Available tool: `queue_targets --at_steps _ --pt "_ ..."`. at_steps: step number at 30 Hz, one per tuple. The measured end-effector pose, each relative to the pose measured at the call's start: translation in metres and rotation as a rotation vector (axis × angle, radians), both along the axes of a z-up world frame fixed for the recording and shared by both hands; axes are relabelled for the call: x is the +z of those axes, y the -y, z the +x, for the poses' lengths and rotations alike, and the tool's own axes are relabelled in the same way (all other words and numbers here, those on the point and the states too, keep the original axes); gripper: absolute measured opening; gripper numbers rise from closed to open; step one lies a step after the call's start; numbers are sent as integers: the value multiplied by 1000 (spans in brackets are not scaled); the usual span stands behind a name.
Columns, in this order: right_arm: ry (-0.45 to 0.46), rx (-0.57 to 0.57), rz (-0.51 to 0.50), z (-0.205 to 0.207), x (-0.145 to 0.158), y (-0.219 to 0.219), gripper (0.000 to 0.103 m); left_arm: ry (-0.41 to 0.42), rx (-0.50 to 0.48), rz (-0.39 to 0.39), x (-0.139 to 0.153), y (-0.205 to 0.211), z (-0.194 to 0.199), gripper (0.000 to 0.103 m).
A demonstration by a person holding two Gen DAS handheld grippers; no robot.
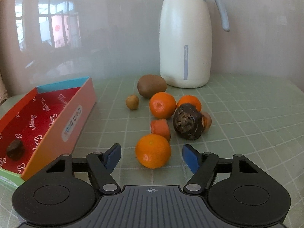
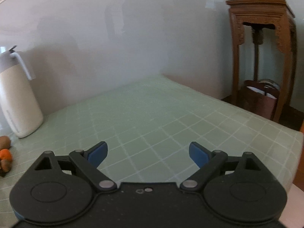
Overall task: Organize fruits
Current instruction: 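Reach the left tool to the pile and grasp a large mandarin, then carry the large mandarin into the red box and open the left tool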
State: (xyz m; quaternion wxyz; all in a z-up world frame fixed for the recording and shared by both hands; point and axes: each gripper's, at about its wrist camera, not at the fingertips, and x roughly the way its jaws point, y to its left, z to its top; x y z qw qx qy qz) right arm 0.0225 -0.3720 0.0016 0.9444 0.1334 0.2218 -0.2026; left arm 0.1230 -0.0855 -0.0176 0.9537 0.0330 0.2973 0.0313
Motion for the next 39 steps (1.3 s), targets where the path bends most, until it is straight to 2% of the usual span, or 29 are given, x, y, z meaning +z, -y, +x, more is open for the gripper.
queue_targets --at_steps 1,2,4,21,39 --pt "0 -8 -1 0 0 1 93 -1 0 3 0 1 0 67" --pt "0 -12 2 -1 -1 3 93 -12 -2 5 -1 2 2 53" --pt "-4 -8 2 -1 -3 3 93 -25 -8 -13 -1 0 5 41" --pt "6 61 -3 11 6 -22 93 41 -44 -4 18 -4 -22 40" --pt "11 143 -3 31 14 -70 94 111 3 -14 42 -52 -44 40"
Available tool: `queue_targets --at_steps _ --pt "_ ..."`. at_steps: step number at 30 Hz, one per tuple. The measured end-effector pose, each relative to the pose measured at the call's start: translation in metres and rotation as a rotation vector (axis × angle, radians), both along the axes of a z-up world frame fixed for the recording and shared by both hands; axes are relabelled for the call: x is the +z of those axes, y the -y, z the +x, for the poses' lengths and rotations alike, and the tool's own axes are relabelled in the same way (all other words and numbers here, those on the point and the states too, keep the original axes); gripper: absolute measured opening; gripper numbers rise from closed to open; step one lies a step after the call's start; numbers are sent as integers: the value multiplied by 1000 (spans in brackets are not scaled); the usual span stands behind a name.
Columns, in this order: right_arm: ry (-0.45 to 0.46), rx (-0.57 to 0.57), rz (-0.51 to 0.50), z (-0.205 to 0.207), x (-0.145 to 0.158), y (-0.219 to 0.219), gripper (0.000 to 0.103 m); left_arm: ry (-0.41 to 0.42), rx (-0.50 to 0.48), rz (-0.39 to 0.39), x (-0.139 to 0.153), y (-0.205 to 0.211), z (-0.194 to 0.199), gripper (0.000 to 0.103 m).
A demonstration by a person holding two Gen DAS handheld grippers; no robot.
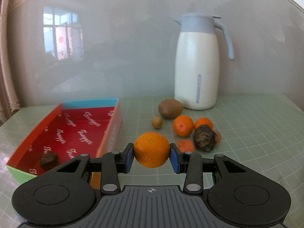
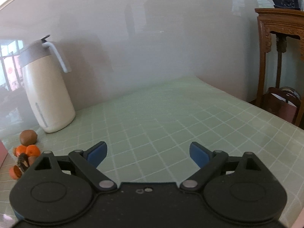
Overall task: Organize fruits
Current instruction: 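Carry the large mandarin into the red box and open the left tool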
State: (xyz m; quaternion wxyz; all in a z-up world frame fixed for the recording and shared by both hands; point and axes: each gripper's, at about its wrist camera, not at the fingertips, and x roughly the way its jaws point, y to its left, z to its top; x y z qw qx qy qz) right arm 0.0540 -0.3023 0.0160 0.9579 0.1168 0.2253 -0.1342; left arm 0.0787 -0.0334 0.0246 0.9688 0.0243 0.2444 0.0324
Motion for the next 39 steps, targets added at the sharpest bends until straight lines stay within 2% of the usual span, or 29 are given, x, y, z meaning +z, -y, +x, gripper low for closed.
queue_targets --at_steps 8,21,30,34,36,38,39 --pt "3 51 -4 9 6 -28 94 30 58 -8 7 -34 -7 40" --pt "-11 104 -27 19 5 -62 94 25 183 -29 2 -97 -7 40" --pt "-14 107 -31 19 3 -66 94 -17 225 -16 -11 -111 2 40" --pt "-13 105 -29 17 3 -64 94 -2 232 -5 -10 -108 -1 40" --pt "-13 104 -28 17 2 -64 94 -5 228 3 -10 -106 -1 46" --pt "-14 104 -28 17 2 -63 94 6 227 8 -9 -104 -3 61" --pt "-13 104 -28 17 2 -63 94 13 227 13 -8 -103 -4 63"
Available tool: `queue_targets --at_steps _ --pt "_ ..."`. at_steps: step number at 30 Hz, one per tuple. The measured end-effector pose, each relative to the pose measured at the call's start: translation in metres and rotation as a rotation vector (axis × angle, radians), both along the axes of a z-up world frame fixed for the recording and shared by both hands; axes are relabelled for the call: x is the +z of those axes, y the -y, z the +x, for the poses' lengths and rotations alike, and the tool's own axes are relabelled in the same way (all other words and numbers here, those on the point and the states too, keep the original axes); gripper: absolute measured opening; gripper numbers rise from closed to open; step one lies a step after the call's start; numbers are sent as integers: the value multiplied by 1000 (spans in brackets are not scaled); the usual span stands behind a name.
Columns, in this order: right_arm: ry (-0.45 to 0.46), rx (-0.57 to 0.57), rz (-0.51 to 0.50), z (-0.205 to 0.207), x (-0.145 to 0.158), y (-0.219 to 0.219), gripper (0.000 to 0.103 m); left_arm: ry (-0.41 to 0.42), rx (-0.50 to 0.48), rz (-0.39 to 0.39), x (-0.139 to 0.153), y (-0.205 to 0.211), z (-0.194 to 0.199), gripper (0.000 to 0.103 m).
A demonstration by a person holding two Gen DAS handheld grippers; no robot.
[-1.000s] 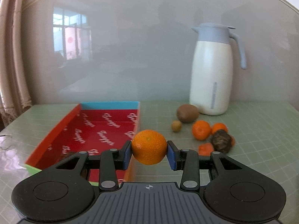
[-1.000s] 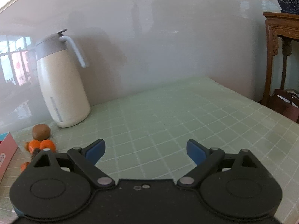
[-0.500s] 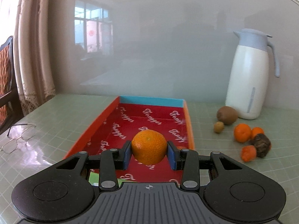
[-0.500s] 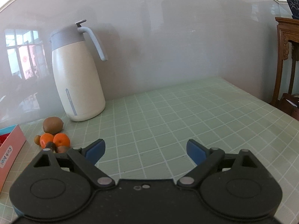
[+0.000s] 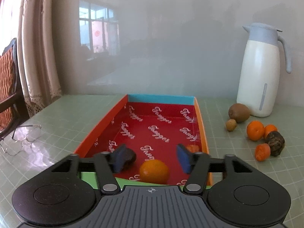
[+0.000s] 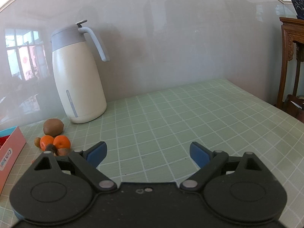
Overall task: Organize fruits
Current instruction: 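Carry the large mandarin into the red box and open the left tool, then withdraw the left tool from the box and move the right tool toward the pile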
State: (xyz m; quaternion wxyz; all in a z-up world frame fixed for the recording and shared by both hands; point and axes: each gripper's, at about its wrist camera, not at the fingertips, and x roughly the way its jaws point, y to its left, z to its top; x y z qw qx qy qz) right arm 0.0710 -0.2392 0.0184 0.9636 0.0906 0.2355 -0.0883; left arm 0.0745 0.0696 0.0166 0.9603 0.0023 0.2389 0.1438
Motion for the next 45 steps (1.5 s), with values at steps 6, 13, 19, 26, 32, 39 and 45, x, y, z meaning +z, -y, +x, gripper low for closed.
queue_targets --at_steps 6,13,19,26,32,39,45 --pt "2 -3 6 1 0 1 94 7 -9 10 3 3 -3 67" --pt "7 0 12 0 1 -2 94 9 -8 25 4 3 -6 76" --pt "-1 18 11 4 -1 -13 94 10 -4 31 5 -3 -10 79" --pt "-12 51 0 12 -3 -34 94 11 24 30 6 -22 -19 80" --pt "-18 80 -8 19 -5 -54 93 14 57 25 6 -42 -28 80" --pt "-19 143 -76 26 -9 -88 91 13 98 18 5 -66 -37 80" --pt "-14 200 -130 35 -12 -114 77 3 121 23 3 -85 -44 80"
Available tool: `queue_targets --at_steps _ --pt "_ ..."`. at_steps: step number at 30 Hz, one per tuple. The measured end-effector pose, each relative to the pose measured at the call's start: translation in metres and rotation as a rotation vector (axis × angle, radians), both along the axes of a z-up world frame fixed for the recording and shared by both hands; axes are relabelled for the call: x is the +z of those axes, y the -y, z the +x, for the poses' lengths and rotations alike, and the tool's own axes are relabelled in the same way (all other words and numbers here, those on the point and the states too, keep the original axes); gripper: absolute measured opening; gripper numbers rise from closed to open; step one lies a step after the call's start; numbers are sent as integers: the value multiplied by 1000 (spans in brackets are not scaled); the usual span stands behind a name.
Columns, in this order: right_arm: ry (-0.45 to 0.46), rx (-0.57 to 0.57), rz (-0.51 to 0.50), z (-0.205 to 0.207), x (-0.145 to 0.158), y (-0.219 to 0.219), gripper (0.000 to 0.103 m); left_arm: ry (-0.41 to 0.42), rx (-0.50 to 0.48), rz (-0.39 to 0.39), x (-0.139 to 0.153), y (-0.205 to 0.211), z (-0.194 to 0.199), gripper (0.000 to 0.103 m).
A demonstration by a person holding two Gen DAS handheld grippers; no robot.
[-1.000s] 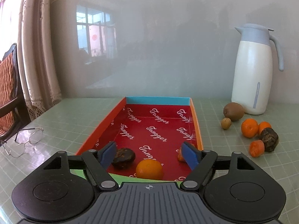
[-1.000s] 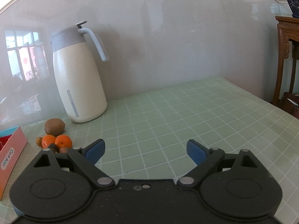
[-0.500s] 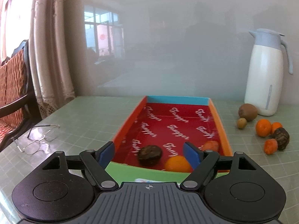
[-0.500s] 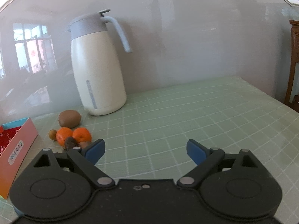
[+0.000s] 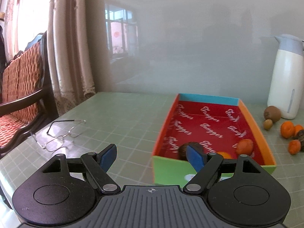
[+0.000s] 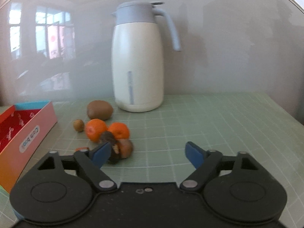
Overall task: Organize fruits
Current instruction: 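Withdraw the left tool from the box and move the right tool toward the pile, then grasp a dark brown fruit from the pile with the right tool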
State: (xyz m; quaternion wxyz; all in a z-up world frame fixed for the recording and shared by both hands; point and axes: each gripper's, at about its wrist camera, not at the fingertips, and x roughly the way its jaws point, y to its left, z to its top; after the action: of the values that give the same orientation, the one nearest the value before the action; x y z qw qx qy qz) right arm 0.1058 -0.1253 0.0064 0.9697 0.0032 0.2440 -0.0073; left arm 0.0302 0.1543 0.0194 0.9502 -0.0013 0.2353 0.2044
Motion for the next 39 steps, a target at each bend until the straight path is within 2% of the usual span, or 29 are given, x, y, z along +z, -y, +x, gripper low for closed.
queue_targets --at_steps 3,5,7,9,15,21,23,27,35,39 --pt "-8 26 -27 5 -3 -11 69 10 16 -6 0 -10 -4 80" --pt "-11 39 -22 9 -3 -15 68 15 28 -11 0 -17 -7 80" --pt "-19 57 -6 13 -4 -20 62 14 38 -10 -1 -21 -8 80" --pt "-36 72 2 18 -6 -24 47 24 49 -11 0 -25 -10 80" --pt "-45 107 8 25 -10 -42 44 33 81 -8 0 -40 -18 80" --pt "-29 115 -2 24 -9 -50 43 33 113 -37 -2 -58 -22 80" --pt "-33 120 26 24 -8 -50 44 37 116 -45 -2 -61 -23 80" --pt "-52 88 104 29 -9 -41 56 39 108 -43 -2 -60 -22 80" --pt "-84 104 185 32 -12 -34 56 39 101 -44 -2 -60 -23 80" --pt "-148 134 242 38 -21 -38 75 35 102 -41 -2 -61 -23 80"
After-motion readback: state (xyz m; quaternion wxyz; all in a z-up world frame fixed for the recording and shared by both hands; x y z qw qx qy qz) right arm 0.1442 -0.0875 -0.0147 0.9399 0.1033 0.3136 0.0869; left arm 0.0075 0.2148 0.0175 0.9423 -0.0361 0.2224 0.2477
